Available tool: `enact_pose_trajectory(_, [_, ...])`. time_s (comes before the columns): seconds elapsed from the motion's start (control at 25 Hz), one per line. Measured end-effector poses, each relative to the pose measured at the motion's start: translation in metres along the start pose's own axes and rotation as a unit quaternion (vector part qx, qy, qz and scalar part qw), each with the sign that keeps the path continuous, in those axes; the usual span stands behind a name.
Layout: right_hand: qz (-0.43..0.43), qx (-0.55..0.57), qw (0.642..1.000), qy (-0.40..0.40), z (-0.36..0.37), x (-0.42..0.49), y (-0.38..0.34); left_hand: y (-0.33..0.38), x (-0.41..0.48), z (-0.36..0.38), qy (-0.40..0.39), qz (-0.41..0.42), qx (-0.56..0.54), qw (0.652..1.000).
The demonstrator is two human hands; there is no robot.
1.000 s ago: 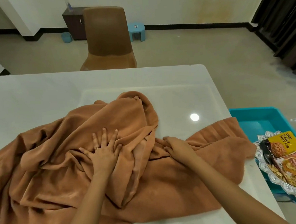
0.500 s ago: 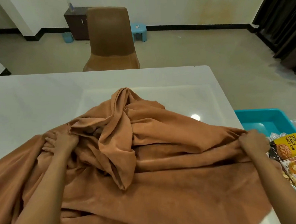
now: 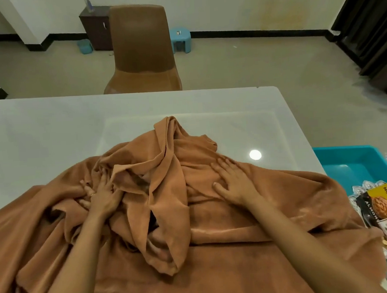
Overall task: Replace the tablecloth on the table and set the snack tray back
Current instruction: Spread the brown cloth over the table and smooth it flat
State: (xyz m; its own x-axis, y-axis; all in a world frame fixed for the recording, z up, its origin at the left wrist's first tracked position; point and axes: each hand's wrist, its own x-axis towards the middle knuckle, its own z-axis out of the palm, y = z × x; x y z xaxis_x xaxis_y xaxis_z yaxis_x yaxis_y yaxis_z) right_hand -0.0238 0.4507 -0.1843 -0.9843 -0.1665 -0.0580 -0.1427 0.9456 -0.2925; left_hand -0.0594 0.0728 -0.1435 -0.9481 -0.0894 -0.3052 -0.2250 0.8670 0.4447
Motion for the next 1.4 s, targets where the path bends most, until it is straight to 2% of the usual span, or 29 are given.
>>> enact_pose_trajectory(0.08, [0.045,-0.003,0.998,0.047,-0.006,0.0,0.035,-0.006,0.016,-0.008,0.007,-0.017,-0.006,1.0])
enact_pose_trajectory(0.16, [0.101,-0.001,0.993,0.062,-0.012,-0.001,0.069,-0.023,0.033,-0.012,0.008,-0.043,0.007,0.999])
enact_pose_trajectory(0.24, [0.18,-0.014,0.981,0.069,-0.016,-0.006,0.104,-0.06,0.056,-0.009,0.015,-0.054,0.051,0.997])
enact_pose_trajectory(0.32, [0.264,-0.032,0.961,0.073,-0.025,-0.009,0.143,-0.114,0.089,-0.003,0.021,-0.116,0.07,0.991])
enact_pose_trajectory(0.4, [0.337,-0.028,0.941,0.025,-0.041,-0.005,0.176,-0.113,0.098,-0.021,0.045,-0.193,0.041,0.979])
enact_pose_trajectory(0.48, [0.372,-0.007,0.928,-0.019,-0.056,0.005,0.187,-0.082,0.101,-0.04,0.066,-0.238,-0.032,0.968])
enact_pose_trajectory(0.52, [0.371,0.001,0.929,-0.005,-0.06,0.011,0.182,-0.06,0.099,-0.044,0.092,-0.245,-0.075,0.962])
enact_pose_trajectory(0.6, [0.322,0.018,0.943,0.08,-0.062,0.021,0.148,-0.016,0.085,-0.041,0.189,-0.24,-0.145,0.941])
enact_pose_trajectory(0.68, [0.202,0.058,0.968,0.136,-0.055,0.029,0.097,0.019,0.059,-0.021,0.261,-0.188,-0.168,0.932])
enact_pose_trajectory(0.72, [0.14,0.079,0.979,0.122,-0.049,0.036,0.073,0.03,0.049,-0.007,0.265,-0.139,-0.147,0.943])
enact_pose_trajectory(0.8, [0.062,0.067,0.995,0.042,-0.037,0.053,0.041,0.043,0.033,0.015,0.178,-0.032,-0.07,0.981])
enact_pose_trajectory(0.88, [0.069,0.005,0.997,-0.028,-0.031,0.074,0.033,0.039,0.04,0.026,0.083,0.022,0.011,0.996])
enact_pose_trajectory(0.96, [0.107,-0.028,0.993,-0.042,-0.03,0.091,0.042,0.026,0.069,0.021,0.063,0.007,0.018,0.998])
enact_pose_trajectory(1.12, [0.164,0.008,0.986,-0.003,-0.028,0.1,0.073,-0.007,0.122,-0.021,0.059,-0.059,-0.036,0.996])
enact_pose_trajectory(1.28, [0.186,0.024,0.982,0.006,-0.033,0.105,0.092,-0.05,0.138,-0.038,0.08,-0.096,0.07,0.99])
enact_pose_trajectory(1.4, [0.186,0.014,0.982,-0.01,-0.034,0.111,0.09,-0.064,0.16,-0.04,0.077,-0.187,0.053,0.978])
